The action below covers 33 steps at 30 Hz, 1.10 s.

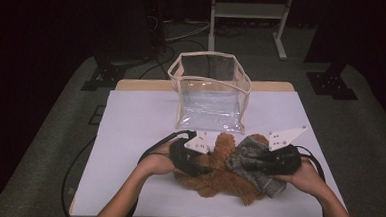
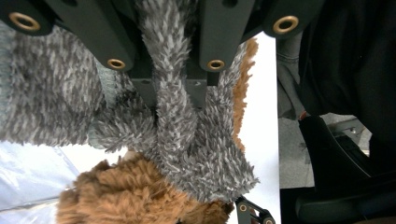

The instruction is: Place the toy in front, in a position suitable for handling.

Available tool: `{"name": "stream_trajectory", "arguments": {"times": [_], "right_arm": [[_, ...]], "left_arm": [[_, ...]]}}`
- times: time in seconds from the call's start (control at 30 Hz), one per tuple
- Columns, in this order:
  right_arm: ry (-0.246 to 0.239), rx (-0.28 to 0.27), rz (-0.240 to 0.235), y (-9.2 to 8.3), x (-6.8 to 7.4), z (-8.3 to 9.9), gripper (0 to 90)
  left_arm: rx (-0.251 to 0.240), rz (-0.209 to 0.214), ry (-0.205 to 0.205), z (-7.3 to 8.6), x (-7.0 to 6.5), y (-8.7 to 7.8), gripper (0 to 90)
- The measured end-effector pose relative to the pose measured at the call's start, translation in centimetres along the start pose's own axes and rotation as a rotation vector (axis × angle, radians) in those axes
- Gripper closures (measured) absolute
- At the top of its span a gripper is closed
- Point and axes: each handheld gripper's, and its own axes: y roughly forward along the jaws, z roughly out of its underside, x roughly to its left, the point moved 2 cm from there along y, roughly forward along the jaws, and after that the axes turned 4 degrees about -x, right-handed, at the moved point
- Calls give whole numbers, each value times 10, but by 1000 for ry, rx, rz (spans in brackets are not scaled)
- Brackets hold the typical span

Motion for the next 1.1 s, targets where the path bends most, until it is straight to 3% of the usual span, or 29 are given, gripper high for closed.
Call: {"name": "stream_trajectory", "arguments": {"times": [0.1, 0.23, 0.37, 0.5, 0.67, 0.83, 0.97, 1.1], "right_arm": [[-23, -4, 12, -2, 2, -8, 800], [-67, -22, -7, 7, 6, -25, 799], [-79, 32, -17, 25, 5, -22, 800], [-29, 21, -24, 22, -3, -5, 803], [9, 10, -5, 8, -10, 11, 803], [26, 23, 32, -6, -13, 15, 802], [-21, -9, 58, -19, -5, -8, 803], [-107, -32, 48, -16, 5, -44, 803]], "left_arm": [[0, 0, -1, 0, 0, 1, 464], [1, 1, 0, -1, 1, 1, 461], [-9, 2, -4, 0, 0, -2, 446], [-39, -11, -9, 2, 2, -12, 388], [-69, -57, -54, 11, 8, -34, 311], [-89, -40, -100, 24, 9, -28, 402], [-110, -18, -116, 24, 9, -19, 437], [-90, -19, -93, 20, 7, -16, 445]]}}
